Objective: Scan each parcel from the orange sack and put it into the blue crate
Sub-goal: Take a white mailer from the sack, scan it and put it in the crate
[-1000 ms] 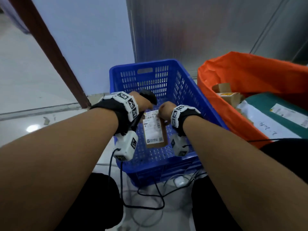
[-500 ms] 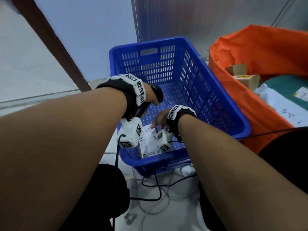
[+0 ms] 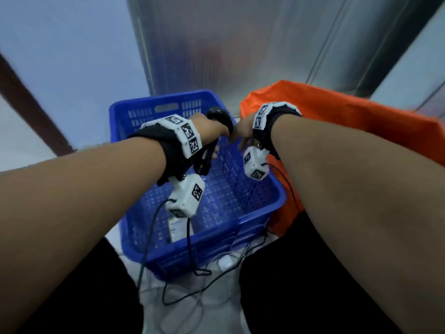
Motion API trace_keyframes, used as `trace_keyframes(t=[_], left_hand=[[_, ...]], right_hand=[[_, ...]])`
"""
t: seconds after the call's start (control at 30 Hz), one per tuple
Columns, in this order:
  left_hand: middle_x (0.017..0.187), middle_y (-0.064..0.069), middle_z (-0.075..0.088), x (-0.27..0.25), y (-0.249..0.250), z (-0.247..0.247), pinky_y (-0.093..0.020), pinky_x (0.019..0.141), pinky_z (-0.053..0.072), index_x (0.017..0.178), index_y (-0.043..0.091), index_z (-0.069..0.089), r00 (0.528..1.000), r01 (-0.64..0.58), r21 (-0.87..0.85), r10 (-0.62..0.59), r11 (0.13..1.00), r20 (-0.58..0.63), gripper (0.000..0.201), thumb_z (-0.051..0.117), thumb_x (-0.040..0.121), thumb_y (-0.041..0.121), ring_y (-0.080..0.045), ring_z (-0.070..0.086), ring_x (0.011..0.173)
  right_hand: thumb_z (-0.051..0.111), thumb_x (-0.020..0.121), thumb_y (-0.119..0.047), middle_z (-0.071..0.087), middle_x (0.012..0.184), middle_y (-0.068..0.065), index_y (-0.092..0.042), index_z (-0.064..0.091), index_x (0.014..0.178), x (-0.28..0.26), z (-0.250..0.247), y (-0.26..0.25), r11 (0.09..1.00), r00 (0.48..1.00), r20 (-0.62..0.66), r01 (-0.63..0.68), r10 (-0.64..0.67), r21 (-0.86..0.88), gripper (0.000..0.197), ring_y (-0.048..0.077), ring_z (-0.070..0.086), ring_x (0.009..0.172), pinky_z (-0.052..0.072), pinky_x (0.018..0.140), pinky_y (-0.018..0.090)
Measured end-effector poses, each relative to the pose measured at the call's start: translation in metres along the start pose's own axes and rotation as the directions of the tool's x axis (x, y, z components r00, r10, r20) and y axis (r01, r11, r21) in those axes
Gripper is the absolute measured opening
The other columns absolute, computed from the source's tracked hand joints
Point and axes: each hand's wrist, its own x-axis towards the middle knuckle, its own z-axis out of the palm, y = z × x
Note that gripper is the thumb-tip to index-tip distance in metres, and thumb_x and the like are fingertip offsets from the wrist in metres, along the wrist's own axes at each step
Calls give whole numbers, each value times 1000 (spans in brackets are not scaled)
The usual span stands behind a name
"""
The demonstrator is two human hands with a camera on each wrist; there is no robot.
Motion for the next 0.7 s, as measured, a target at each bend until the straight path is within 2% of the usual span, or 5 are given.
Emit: trace_keyframes(t=[0.17, 0.23, 0.43, 0.57, 0.7], left_hand=[[93, -23, 73, -22, 68, 48, -45, 65, 64, 98, -2, 65, 982, -185, 0, 185, 983, 26, 37, 77, 78, 26, -33, 75, 71], [97, -20, 76, -31, 88, 70, -49, 80, 63, 95, 0, 69, 966, -257, 77, 253, 963, 56, 33, 77, 77, 27, -34, 76, 84], [64, -2, 69, -48, 130, 143, -38, 71, 61, 70, 14, 67, 925, -381, 374, 349, 846, 152, 53, 66, 52, 63, -25, 70, 65], [72, -15, 72, -51, 130, 184, -31, 51, 57, 86, 4, 64, 917, -365, 286, 288, 886, 276, 22, 72, 85, 24, -24, 64, 49], [75, -17, 74, -41, 118, 218, -28, 44, 55, 84, 5, 61, 899, -385, 319, 274, 866, 341, 22, 73, 87, 23, -23, 65, 46]], right_hand=[[52, 102, -15, 60, 107, 2, -19, 57, 88, -75, -77, 89, 968, 977, -206, 1, 52, 253, 15, 6, 66, 62, 49, 52, 15], [56, 100, -28, 68, 110, 9, -14, 56, 95, -82, -82, 134, 905, 967, -120, -160, 223, 393, 14, 17, 71, 82, 51, 68, 23], [62, 96, -18, 57, 118, 15, -9, 58, 110, -121, -65, 266, 801, 891, -73, -364, 449, 476, 17, 25, 59, 79, 54, 79, 34], [65, 95, -36, 60, 126, 11, -12, 46, 141, -115, -25, 302, 764, 838, 93, -531, 537, 366, 55, 23, 58, 86, 41, 57, 27], [75, 86, -43, 65, 121, 10, -5, 48, 141, -100, 18, 314, 747, 827, 145, -554, 543, 367, 71, 26, 62, 90, 50, 66, 32]])
